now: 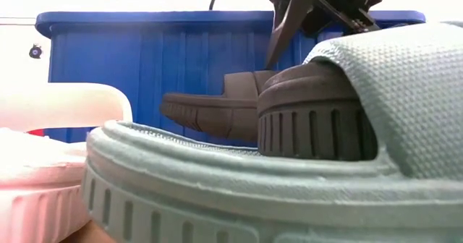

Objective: Pick and place slides into bin
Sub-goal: Put the black slipper into the blue bin

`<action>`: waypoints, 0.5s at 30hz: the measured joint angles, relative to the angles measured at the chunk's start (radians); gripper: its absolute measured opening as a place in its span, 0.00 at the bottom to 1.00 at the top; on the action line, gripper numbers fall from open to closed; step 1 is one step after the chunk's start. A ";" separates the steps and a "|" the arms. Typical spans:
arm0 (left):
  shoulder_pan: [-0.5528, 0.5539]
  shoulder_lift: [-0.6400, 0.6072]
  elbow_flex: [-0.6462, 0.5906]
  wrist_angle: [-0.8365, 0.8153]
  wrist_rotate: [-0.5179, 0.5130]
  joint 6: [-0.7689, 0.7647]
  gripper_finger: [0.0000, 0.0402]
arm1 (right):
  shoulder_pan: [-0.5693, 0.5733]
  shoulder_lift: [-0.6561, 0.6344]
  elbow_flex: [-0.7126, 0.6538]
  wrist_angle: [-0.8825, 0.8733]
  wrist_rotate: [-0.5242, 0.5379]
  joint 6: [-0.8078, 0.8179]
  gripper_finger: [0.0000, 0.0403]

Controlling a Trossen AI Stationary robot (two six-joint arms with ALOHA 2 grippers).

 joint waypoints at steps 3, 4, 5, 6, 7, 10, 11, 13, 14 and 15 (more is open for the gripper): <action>0.000 -0.001 0.000 0.000 0.000 0.000 0.27 | -0.002 0.015 -0.001 0.035 -0.005 -0.007 0.38; 0.000 -0.001 0.000 0.000 0.000 0.000 0.27 | -0.002 0.018 -0.001 0.048 -0.006 -0.008 0.35; 0.000 -0.001 0.000 0.000 0.000 0.000 0.27 | -0.002 0.021 -0.002 0.059 -0.007 -0.009 0.31; 0.000 -0.001 -0.001 0.000 0.000 0.000 0.27 | -0.002 0.023 -0.002 0.072 -0.008 -0.016 0.27; 0.000 -0.001 -0.001 0.000 0.000 0.000 0.27 | -0.002 0.025 -0.003 0.087 -0.008 -0.027 0.23; 0.000 -0.001 -0.001 0.000 0.000 0.000 0.27 | -0.003 0.026 -0.003 0.127 -0.007 -0.068 0.10; 0.000 -0.001 -0.001 0.000 0.000 0.000 0.27 | -0.003 0.025 -0.002 0.131 -0.007 -0.081 0.06; 0.000 -0.001 -0.001 0.000 0.000 0.000 0.27 | -0.003 0.021 0.005 0.129 -0.007 -0.106 0.04; 0.000 -0.001 -0.001 0.000 0.000 0.000 0.27 | -0.003 0.017 0.009 0.136 -0.007 -0.116 0.04; 0.000 -0.001 -0.001 0.000 0.000 0.000 0.27 | -0.003 0.013 0.012 0.147 -0.008 -0.121 0.03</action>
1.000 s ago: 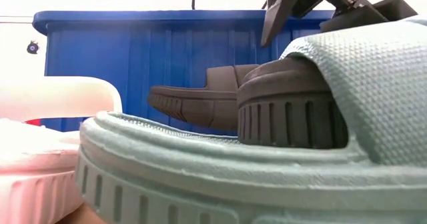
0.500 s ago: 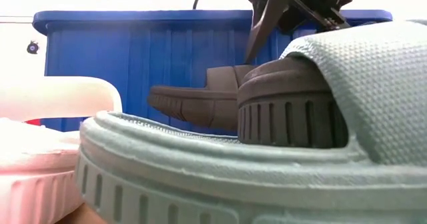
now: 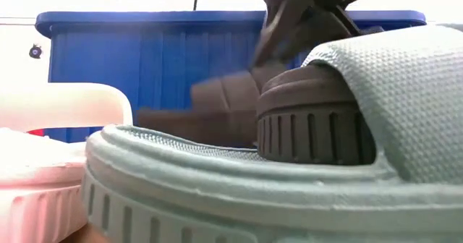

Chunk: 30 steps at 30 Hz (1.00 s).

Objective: Pick and place slides into bin
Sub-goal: Put the black slipper into the blue bin

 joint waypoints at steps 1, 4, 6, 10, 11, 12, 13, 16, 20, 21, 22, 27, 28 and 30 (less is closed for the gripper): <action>0.000 0.000 0.000 0.000 0.000 0.000 0.27 | 0.000 -0.007 0.004 0.006 0.000 -0.001 0.03; 0.000 0.000 0.000 0.000 0.000 0.000 0.27 | 0.000 -0.024 0.015 0.037 0.000 -0.025 0.03; 0.000 0.000 0.000 0.000 0.000 0.000 0.27 | 0.000 -0.033 0.019 0.066 -0.004 -0.051 0.03; 0.000 0.000 0.000 0.000 0.000 0.000 0.27 | -0.004 -0.051 0.029 0.123 -0.004 -0.091 0.02; 0.000 0.000 0.000 0.000 0.000 0.000 0.27 | -0.006 -0.055 0.030 0.143 -0.003 -0.103 0.02; 0.000 0.000 0.000 0.000 0.000 0.000 0.27 | -0.006 -0.060 0.031 0.163 -0.002 -0.111 0.02; 0.000 0.000 0.000 0.000 0.000 0.000 0.27 | -0.006 -0.068 0.031 0.179 0.000 -0.118 0.02; 0.000 -0.001 0.000 0.000 0.000 0.000 0.27 | -0.006 -0.090 0.031 0.219 0.006 -0.143 0.02; 0.000 -0.001 0.000 -0.001 0.000 0.000 0.27 | -0.006 -0.123 0.031 0.189 0.010 -0.179 0.02; 0.000 -0.001 -0.001 -0.001 0.000 0.000 0.27 | -0.005 -0.125 0.029 0.186 0.011 -0.179 0.02; 0.000 -0.001 -0.001 0.000 0.000 0.000 0.27 | -0.005 -0.125 0.023 0.213 0.014 -0.195 0.02; 0.000 -0.001 -0.001 -0.002 0.000 0.000 0.27 | 0.001 -0.135 0.010 0.452 0.024 -0.303 0.02; 0.000 -0.001 -0.001 -0.002 0.000 0.000 0.27 | 0.001 -0.139 0.010 0.476 0.026 -0.316 0.02; 0.000 -0.001 -0.001 -0.002 0.000 0.000 0.27 | 0.001 -0.139 0.010 0.507 0.028 -0.341 0.02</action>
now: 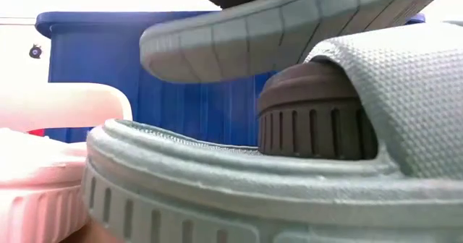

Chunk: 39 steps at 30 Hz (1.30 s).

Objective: Pick and place slides into bin
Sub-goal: Put the black slipper into the blue bin

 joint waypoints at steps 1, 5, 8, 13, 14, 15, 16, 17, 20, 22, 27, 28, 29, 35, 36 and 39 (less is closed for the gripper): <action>0.000 0.000 0.000 0.000 0.000 0.000 0.27 | 0.000 0.002 -0.001 0.008 -0.001 -0.011 0.02; 0.000 0.000 -0.001 0.000 0.000 0.000 0.27 | 0.001 0.005 -0.004 0.075 0.014 -0.063 0.02; -0.001 -0.003 -0.001 0.000 -0.003 0.000 0.27 | 0.002 0.004 -0.006 0.173 0.017 -0.116 0.02; -0.001 -0.002 -0.001 0.001 -0.006 0.000 0.27 | 0.004 0.006 -0.007 0.246 0.026 -0.156 0.02; -0.001 -0.002 -0.001 0.000 -0.006 0.000 0.27 | 0.005 0.006 -0.007 0.252 0.026 -0.162 0.02; -0.001 -0.002 -0.001 -0.001 -0.006 0.000 0.27 | 0.007 0.006 -0.008 0.262 0.026 -0.170 0.02; -0.001 -0.002 -0.001 0.000 -0.006 0.001 0.27 | 0.010 0.006 -0.009 0.273 0.028 -0.176 0.02; -0.001 -0.002 -0.001 0.001 -0.005 0.003 0.27 | 0.012 0.006 -0.009 0.282 0.030 -0.182 0.02; -0.001 -0.002 -0.001 0.001 -0.005 0.002 0.27 | 0.013 0.006 -0.009 0.289 0.029 -0.194 0.02; -0.001 -0.002 -0.001 0.001 -0.004 0.002 0.27 | 0.015 0.006 -0.009 0.292 0.029 -0.197 0.02; -0.005 -0.003 -0.001 0.002 -0.003 0.002 0.27 | 0.019 -0.014 -0.009 0.287 0.029 -0.217 0.02; -0.007 -0.004 -0.001 0.002 -0.003 0.001 0.27 | 0.019 -0.023 -0.009 0.286 0.028 -0.228 0.02; -0.008 -0.006 -0.001 0.000 0.008 -0.001 0.27 | 0.019 -0.032 -0.009 0.293 0.025 -0.244 0.02; -0.020 -0.037 0.007 0.000 0.017 0.002 0.27 | 0.018 -0.129 -0.002 0.236 0.026 -0.322 0.02; -0.021 -0.049 0.007 0.001 0.015 0.003 0.27 | 0.014 -0.141 -0.004 0.218 0.026 -0.335 0.02; -0.021 -0.079 0.006 -0.008 -0.007 0.004 0.27 | 0.008 -0.188 -0.007 0.175 0.025 -0.375 0.02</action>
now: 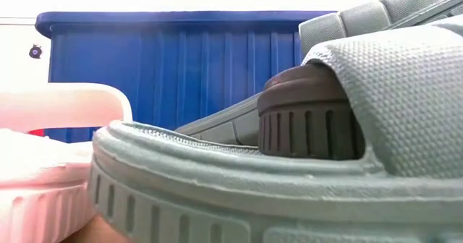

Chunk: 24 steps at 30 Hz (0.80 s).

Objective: Pick and place slides into bin
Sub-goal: Put the black slipper into the blue bin

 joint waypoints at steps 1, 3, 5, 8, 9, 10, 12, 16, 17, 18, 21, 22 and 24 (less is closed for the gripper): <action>0.000 -0.012 0.000 -0.008 -0.019 -0.001 0.27 | -0.004 -0.019 0.000 -0.006 0.001 -0.008 0.02; -0.004 -0.035 0.001 -0.026 -0.074 -0.002 0.27 | -0.007 -0.062 0.002 -0.045 0.001 -0.021 0.02; -0.008 -0.061 0.000 -0.030 -0.123 -0.002 0.27 | -0.010 -0.091 0.003 -0.093 0.002 -0.036 0.02; -0.008 -0.094 -0.002 -0.048 -0.188 -0.003 0.27 | -0.020 -0.121 -0.001 -0.137 -0.008 -0.067 0.02; -0.008 -0.101 -0.003 -0.055 -0.209 -0.003 0.27 | -0.029 -0.131 -0.001 -0.135 -0.022 -0.084 0.02; -0.006 -0.108 -0.003 -0.061 -0.227 -0.003 0.27 | -0.039 -0.144 -0.001 -0.130 -0.044 -0.100 0.02; -0.006 -0.121 -0.003 -0.075 -0.250 -0.003 0.27 | -0.067 -0.164 0.001 -0.112 -0.088 -0.119 0.02; -0.004 -0.148 -0.005 -0.086 -0.281 0.000 0.27 | -0.149 -0.167 0.002 -0.107 -0.227 -0.125 0.02; -0.004 -0.151 -0.005 -0.093 -0.293 0.000 0.27 | -0.176 -0.164 0.002 -0.110 -0.275 -0.124 0.02; -0.001 -0.155 -0.004 -0.103 -0.308 0.000 0.27 | -0.205 -0.160 0.001 -0.113 -0.327 -0.120 0.02; 0.009 -0.174 -0.005 -0.126 -0.341 -0.002 0.27 | -0.300 -0.155 0.000 -0.110 -0.486 -0.102 0.02; 0.014 -0.181 -0.005 -0.129 -0.353 -0.003 0.27 | -0.332 -0.153 0.000 -0.105 -0.539 -0.092 0.02; 0.029 -0.191 -0.005 -0.125 -0.369 -0.004 0.27 | -0.395 -0.147 0.000 -0.104 -0.636 -0.083 0.02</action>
